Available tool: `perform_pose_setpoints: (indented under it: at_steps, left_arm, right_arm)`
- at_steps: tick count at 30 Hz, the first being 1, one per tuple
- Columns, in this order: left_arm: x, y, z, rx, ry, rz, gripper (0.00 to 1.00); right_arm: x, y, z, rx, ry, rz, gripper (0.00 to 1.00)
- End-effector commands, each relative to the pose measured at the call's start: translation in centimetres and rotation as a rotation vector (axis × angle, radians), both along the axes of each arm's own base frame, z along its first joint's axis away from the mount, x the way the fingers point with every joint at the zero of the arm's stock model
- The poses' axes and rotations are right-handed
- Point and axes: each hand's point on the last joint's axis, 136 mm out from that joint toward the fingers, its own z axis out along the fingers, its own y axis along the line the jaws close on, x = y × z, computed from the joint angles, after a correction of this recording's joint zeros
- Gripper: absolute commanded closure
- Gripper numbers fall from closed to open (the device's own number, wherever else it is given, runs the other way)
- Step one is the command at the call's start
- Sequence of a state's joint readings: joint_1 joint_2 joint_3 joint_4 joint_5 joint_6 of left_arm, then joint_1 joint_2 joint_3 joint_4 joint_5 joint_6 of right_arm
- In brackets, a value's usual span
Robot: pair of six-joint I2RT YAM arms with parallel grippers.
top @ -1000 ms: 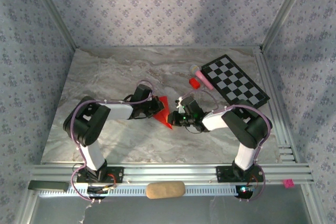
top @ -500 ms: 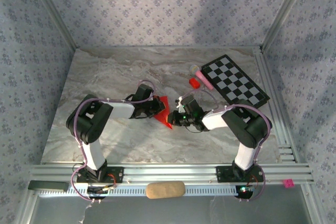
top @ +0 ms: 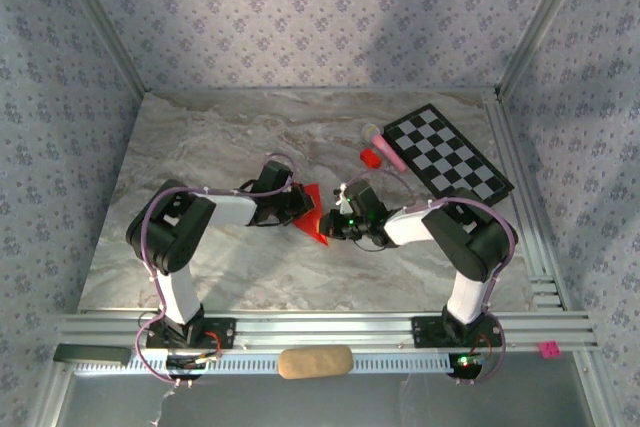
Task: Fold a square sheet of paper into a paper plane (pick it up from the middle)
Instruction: Fourth fold the wing at the center of the table.
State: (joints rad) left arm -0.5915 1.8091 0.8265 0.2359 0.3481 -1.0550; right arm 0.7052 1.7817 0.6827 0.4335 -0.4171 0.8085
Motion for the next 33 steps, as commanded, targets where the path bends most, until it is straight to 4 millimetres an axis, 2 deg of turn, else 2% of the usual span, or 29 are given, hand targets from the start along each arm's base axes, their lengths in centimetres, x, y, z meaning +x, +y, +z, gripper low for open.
perform_pose_setpoints:
  at_steps: [1,6,15,33]
  left_arm:
    - [-0.4,0.2,-0.8,0.046,0.017,-0.014,0.95]
    - [-0.8,0.6,-1.8,0.068,0.049,-0.009,0.96]
    - [-1.4,1.1,-2.8,0.084,0.070,-0.005,0.97]
    - [-1.6,1.2,-3.0,0.085,0.072,-0.007,0.97]
  right_arm:
    - [-2.1,-2.2,-4.5,-0.141,0.136,-0.019,0.95]
    - [-2.1,-2.1,-4.0,-0.134,0.138,-0.016,0.93]
    - [-2.4,-1.8,-1.3,-0.103,0.122,0.014,0.87]
    - [-4.5,-2.6,-1.7,-0.086,0.181,0.030,0.88]
